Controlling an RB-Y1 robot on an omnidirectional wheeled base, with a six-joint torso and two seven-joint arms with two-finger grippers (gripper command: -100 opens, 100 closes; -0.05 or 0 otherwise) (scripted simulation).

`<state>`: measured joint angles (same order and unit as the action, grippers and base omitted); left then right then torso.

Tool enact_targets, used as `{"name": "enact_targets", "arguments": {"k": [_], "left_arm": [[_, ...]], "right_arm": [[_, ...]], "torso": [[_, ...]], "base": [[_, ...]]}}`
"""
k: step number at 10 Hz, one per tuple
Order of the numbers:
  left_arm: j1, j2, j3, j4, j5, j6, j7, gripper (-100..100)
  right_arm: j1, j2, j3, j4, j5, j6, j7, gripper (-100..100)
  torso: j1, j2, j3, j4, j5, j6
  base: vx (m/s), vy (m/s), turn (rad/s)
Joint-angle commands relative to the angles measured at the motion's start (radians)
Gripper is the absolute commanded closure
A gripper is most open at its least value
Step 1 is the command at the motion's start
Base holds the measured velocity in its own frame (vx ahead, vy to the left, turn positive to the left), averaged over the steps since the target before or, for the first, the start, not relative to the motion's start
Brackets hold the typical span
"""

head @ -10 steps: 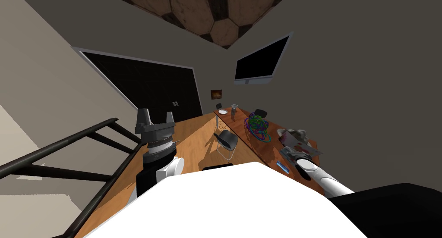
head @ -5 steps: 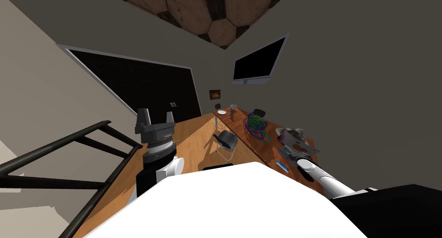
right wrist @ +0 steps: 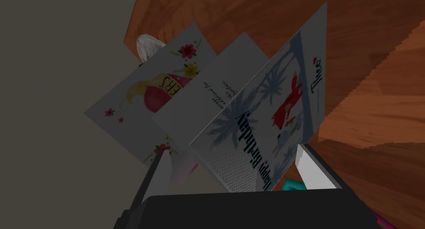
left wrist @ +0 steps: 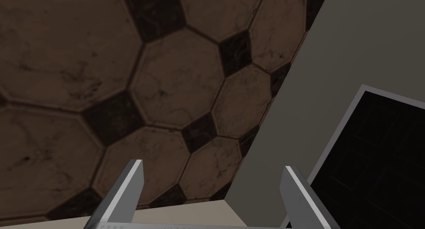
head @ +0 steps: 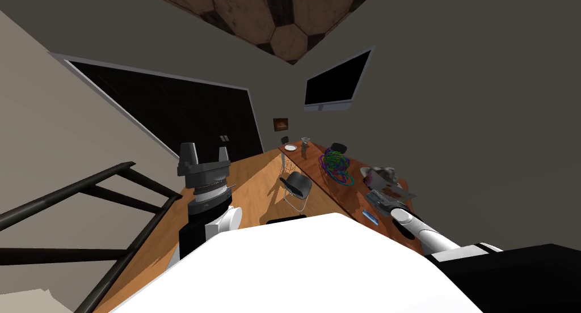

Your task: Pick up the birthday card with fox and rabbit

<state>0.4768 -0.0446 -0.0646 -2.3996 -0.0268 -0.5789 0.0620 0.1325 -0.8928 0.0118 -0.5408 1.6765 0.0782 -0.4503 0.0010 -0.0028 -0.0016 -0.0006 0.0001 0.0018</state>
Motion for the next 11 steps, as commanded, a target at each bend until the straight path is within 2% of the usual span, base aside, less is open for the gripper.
{"name": "enact_targets", "arguments": {"k": [1,2,3,4,5,9,10,11], "left_arm": [[0.0,0.0,0.0,0.0,0.0,0.0,0.0,0],[0.0,0.0,0.0,0.0,0.0,0.0,0.0,0],[0.0,0.0,0.0,0.0,0.0,0.0,0.0,0],[0.0,0.0,0.0,0.0,0.0,0.0,0.0,0],[0.0,0.0,0.0,0.0,0.0,0.0,0.0,0],[0.0,0.0,0.0,0.0,0.0,0.0,0.0,0],[0.0,0.0,0.0,0.0,0.0,0.0,0.0,0],[0.0,0.0,0.0,0.0,0.0,0.0,0.0,0]], "right_arm": [[-0.013,-0.013,0.05,0.036,0.05,0.002,-0.05,-100],[-0.013,-0.013,0.055,0.036,0.114,0.002,-0.156,-100],[-0.013,-0.013,0.05,0.036,0.137,0.002,-0.177,-100],[-0.013,-0.014,0.051,0.035,0.118,0.004,-0.156,-100],[-0.013,-0.013,0.049,0.035,0.121,0.002,-0.158,100],[-0.012,-0.014,0.049,0.035,0.121,0.001,-0.157,100],[-0.012,-0.014,0.049,0.035,0.121,0.001,-0.157,0],[0.025,-0.005,0.033,-0.015,0.071,0.051,-0.107,100]], "torso": [[0.0,0.0,0.0,0.0,0.0,0.0],[-0.001,0.001,0.0,0.0,0.0,0.0],[-0.002,0.002,0.001,0.0,0.0,0.0],[-0.003,0.003,0.002,0.001,-0.001,0.0],[-0.003,0.003,0.002,0.001,-0.001,0.0],[-0.005,0.003,0.002,0.001,-0.002,0.0],[-0.006,0.002,0.001,0.001,-0.003,0.0],[-0.006,0.002,0.001,0.001,-0.003,0.0]], "base": [[0.032,0.021,0.028],[0.008,-0.001,0.02],[-0.001,-0.008,-0.001],[0.0,0.0,0.0],[0.0,0.0,0.0],[0.0,0.0,0.0],[0.0,0.0,0.0],[-0.056,-0.032,0.158]]}}
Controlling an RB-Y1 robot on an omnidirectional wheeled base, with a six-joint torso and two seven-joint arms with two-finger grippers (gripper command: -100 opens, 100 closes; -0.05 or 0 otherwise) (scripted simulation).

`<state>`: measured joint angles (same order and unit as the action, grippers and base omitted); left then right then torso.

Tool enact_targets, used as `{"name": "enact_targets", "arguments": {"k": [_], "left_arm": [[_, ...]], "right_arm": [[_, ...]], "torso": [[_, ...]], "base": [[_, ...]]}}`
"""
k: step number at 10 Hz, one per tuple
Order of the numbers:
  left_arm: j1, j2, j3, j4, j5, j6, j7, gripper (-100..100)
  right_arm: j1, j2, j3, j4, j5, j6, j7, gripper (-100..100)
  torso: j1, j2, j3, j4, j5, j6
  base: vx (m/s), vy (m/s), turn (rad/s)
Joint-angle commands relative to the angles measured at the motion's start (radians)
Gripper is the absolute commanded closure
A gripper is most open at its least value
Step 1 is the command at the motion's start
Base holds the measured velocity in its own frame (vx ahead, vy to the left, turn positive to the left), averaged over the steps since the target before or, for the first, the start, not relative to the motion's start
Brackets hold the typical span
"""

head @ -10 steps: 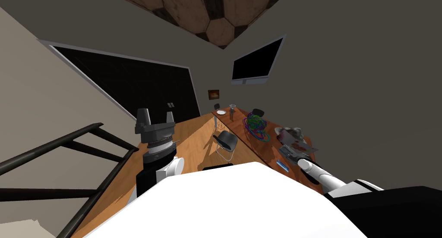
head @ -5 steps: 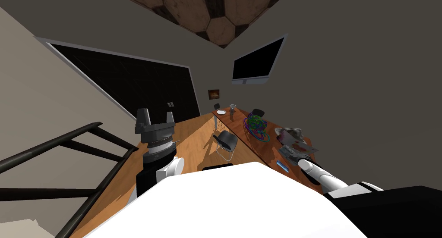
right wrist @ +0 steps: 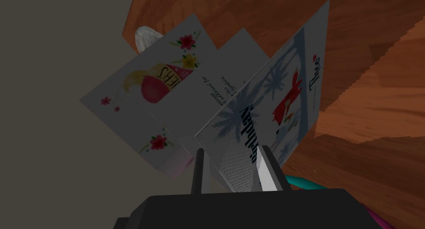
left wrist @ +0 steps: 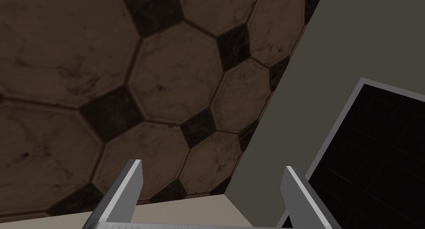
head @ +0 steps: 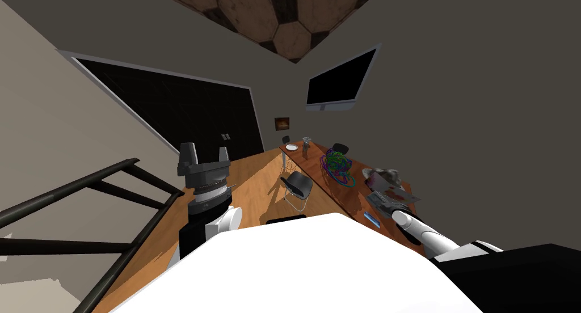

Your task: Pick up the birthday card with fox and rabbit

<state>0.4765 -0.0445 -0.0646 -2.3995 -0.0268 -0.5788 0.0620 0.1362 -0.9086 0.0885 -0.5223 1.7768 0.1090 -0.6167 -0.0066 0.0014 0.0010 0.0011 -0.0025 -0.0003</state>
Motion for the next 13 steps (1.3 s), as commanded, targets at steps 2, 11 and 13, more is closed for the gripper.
{"name": "enact_targets", "arguments": {"k": [2,11,13], "left_arm": [[0.0,0.0,0.0,0.0,0.0,0.0,0.0,0],[0.0,0.0,0.0,0.0,0.0,0.0,0.0,0],[0.0,0.0,0.0,0.0,0.0,0.0,0.0,0]], "right_arm": [[0.021,0.011,-0.043,-0.056,-0.088,0.025,0.095,100],[0.059,0.02,-0.06,-0.129,-0.262,0.078,0.263,100],[0.097,0.029,-0.076,-0.179,-0.31,0.128,0.309,100]], "torso": [[-0.001,0.001,0.001,0.001,0.0,0.001],[0.005,-0.001,0.0,0.001,0.004,0.003],[0.006,-0.001,0.0,0.0,0.005,0.004]], "base": [[-0.049,-0.043,0.064],[-0.016,-0.007,0.024],[-0.026,-0.017,0.092]]}}
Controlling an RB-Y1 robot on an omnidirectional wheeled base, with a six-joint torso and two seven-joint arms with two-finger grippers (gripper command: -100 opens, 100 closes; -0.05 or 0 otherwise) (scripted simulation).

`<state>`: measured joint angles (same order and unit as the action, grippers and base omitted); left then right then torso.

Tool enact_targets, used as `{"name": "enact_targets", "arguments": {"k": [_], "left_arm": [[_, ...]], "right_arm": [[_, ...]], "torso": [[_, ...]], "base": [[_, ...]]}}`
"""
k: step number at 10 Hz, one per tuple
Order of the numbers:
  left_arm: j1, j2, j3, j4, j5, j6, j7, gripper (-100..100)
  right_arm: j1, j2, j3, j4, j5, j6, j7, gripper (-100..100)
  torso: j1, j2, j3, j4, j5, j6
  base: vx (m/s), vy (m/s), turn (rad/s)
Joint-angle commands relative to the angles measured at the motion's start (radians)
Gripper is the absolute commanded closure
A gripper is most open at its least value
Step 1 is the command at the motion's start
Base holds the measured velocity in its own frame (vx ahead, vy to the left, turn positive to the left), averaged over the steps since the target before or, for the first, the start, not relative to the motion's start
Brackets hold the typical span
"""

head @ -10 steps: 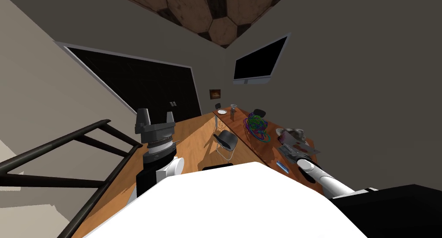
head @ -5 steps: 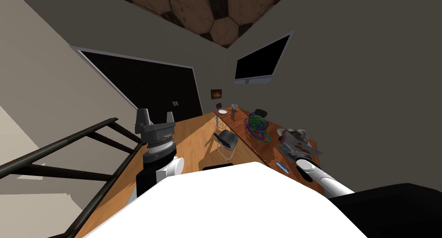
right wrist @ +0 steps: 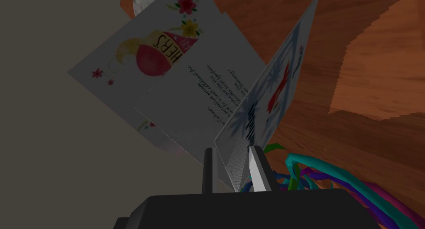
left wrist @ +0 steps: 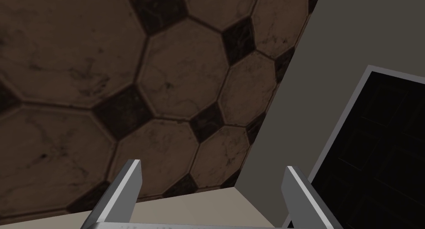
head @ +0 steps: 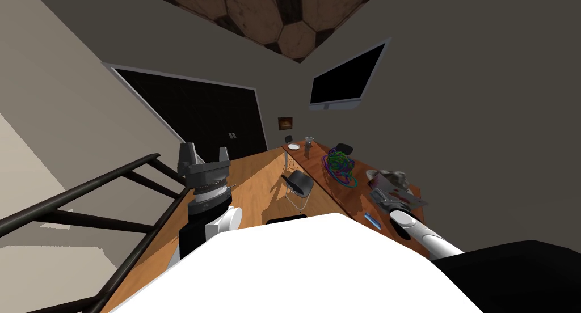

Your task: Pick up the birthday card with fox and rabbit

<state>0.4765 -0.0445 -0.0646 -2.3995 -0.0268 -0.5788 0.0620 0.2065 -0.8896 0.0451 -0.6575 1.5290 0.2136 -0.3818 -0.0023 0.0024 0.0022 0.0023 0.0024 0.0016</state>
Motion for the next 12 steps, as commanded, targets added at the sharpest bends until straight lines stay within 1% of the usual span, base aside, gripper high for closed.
{"name": "enact_targets", "arguments": {"k": [1,2,3,6,8,9,10,11,12], "left_arm": [[0.0,0.0,0.0,0.0,0.0,0.0,0.0,0],[0.0,0.0,0.0,0.0,0.0,0.0,0.0,0],[0.0,0.0,0.0,0.0,0.0,0.0,0.0,0],[0.0,0.0,0.0,0.0,0.0,0.0,0.0,0],[0.0,0.0,0.0,0.0,0.0,0.0,0.0,0],[0.0,0.0,0.0,0.0,0.0,0.0,0.0,0],[0.0,0.0,0.0,0.0,0.0,0.0,0.0,0],[0.0,0.0,0.0,0.0,0.0,0.0,0.0,0],[0.0,0.0,0.0,0.0,0.0,0.0,0.0,0]], "right_arm": [[0.027,0.01,-0.033,-0.05,-0.05,0.027,0.05,100],[0.027,0.01,-0.033,-0.064,-0.049,0.027,0.03,100],[0.027,0.01,-0.033,-0.067,-0.07,0.027,0.041,100],[0.027,0.01,-0.033,-0.067,-0.163,0.027,0.128,100],[0.027,0.01,-0.033,-0.067,-0.164,0.027,0.177,100],[0.065,0.018,-0.05,-0.116,-0.21,0.077,0.205,100],[0.065,0.018,-0.05,-0.139,-0.237,0.08,0.234,100],[0.065,0.018,-0.05,-0.141,-0.288,0.08,0.281,100],[0.065,0.018,-0.05,-0.141,-0.313,0.08,0.317,100]], "torso": [[0.0,0.0,0.0,0.0,0.0,0.0],[0.0,0.001,0.001,0.0,0.0,0.002],[0.001,0.001,0.001,0.0,0.0,0.003],[0.004,-0.001,-0.001,0.0,0.002,0.002],[0.004,-0.001,-0.001,0.0,0.002,0.003],[0.004,-0.001,-0.001,0.0,0.003,0.003],[0.003,0.001,0.001,0.001,0.003,0.001],[0.004,0.002,0.002,0.001,0.003,0.002],[0.004,0.001,0.001,0.0,0.003,0.004]], "base": [[-0.065,-0.045,0.113],[-0.034,-0.021,-0.019],[-0.009,0.001,-0.029],[0.002,0.007,0.0],[0.0,0.0,0.0],[-0.055,-0.025,0.193],[-0.07,-0.03,0.1],[-0.033,-0.018,-0.017],[-0.006,-0.008,-0.023]]}}
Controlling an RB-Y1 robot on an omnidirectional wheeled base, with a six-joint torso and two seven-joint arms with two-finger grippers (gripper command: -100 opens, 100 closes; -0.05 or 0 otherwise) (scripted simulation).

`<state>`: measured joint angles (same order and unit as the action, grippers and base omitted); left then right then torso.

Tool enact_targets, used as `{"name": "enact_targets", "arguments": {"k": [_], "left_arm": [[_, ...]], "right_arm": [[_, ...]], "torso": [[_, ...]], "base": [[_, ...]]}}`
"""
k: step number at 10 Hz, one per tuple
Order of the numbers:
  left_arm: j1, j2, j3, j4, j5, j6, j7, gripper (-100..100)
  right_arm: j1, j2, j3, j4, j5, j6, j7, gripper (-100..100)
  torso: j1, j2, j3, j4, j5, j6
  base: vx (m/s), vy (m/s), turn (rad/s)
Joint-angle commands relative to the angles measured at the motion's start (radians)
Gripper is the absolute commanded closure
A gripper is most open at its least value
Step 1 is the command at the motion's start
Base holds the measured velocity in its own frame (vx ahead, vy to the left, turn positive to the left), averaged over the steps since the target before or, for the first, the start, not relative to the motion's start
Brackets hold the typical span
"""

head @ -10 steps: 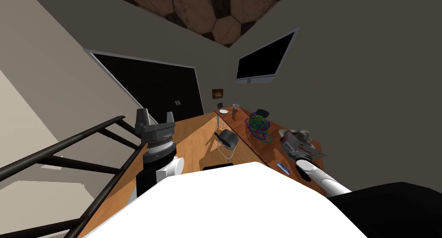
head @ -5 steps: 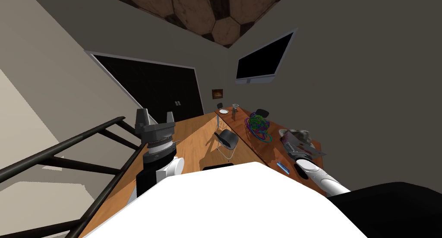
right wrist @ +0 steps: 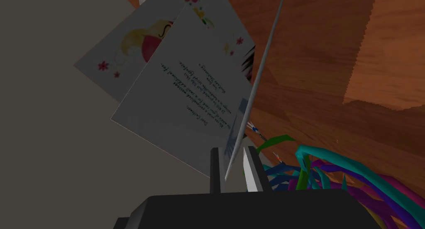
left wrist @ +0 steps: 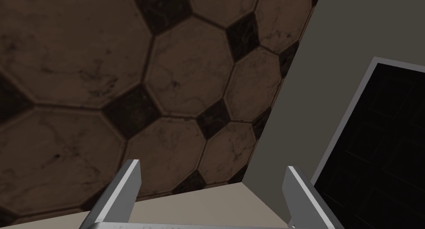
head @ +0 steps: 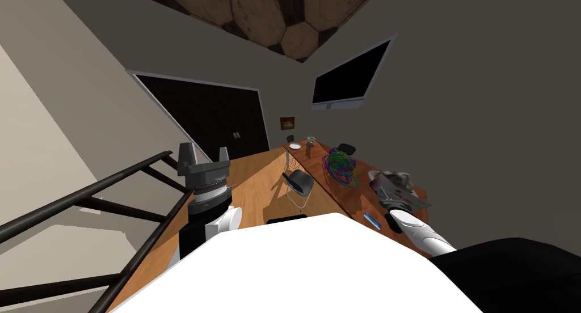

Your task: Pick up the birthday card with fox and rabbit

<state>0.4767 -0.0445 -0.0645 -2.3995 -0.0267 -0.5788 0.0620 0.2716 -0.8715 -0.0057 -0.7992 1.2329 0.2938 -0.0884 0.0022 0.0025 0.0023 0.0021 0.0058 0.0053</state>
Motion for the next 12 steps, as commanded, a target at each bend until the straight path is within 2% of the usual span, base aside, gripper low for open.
{"name": "enact_targets", "arguments": {"k": [1,2,5,6,7,10,11,12], "left_arm": [[0.0,0.0,0.0,0.0,0.0,0.0,0.0,0],[0.0,0.0,0.0,0.0,0.0,0.0,0.0,0],[0.0,0.0,0.0,0.0,0.0,0.0,0.0,0],[0.0,0.0,0.0,0.0,0.0,0.0,0.0,0],[0.0,0.0,0.0,0.0,0.0,0.0,0.0,0],[0.0,0.0,0.0,0.0,0.0,0.0,0.0,0],[0.0,0.0,0.0,0.0,0.0,0.0,0.0,0],[0.0,0.0,0.0,0.0,0.0,0.0,0.0,0]], "right_arm": [[0.038,0.009,-0.016,-0.05,-0.05,0.05,0.05,100],[0.038,0.009,-0.016,-0.072,-0.071,0.054,0.07,100],[0.038,0.009,-0.016,-0.073,-0.166,0.054,0.165,100],[0.076,0.018,-0.032,-0.123,-0.202,0.104,0.194,100],[0.076,0.018,-0.032,-0.146,-0.231,0.107,0.222,100],[0.076,0.018,-0.032,-0.146,-0.315,0.107,0.306,100],[0.114,0.026,-0.049,-0.194,-0.343,0.156,0.331,100],[0.114,0.026,-0.049,-0.22,-0.375,0.16,0.358,100]], "torso": [[0.0,0.0,0.0,0.0,0.0,0.0],[0.0,0.002,0.001,0.0,0.001,-0.001],[0.001,-0.001,-0.001,0.0,0.001,0.0],[0.002,-0.002,-0.001,-0.001,0.001,0.0],[0.001,0.0,0.0,0.0,0.002,-0.002],[0.002,-0.001,-0.001,-0.001,0.002,0.0],[0.003,-0.002,-0.002,-0.001,0.002,0.0],[0.002,0.0,-0.001,-0.001,0.003,-0.002]], "base": [[-0.06,-0.018,0.145],[-0.066,-0.035,0.12],[-0.007,-0.007,-0.009],[-0.05,-0.022,0.157],[-0.068,-0.033,0.116],[-0.011,-0.003,-0.007],[-0.052,-0.012,0.187],[-0.072,-0.031,0.107]]}}
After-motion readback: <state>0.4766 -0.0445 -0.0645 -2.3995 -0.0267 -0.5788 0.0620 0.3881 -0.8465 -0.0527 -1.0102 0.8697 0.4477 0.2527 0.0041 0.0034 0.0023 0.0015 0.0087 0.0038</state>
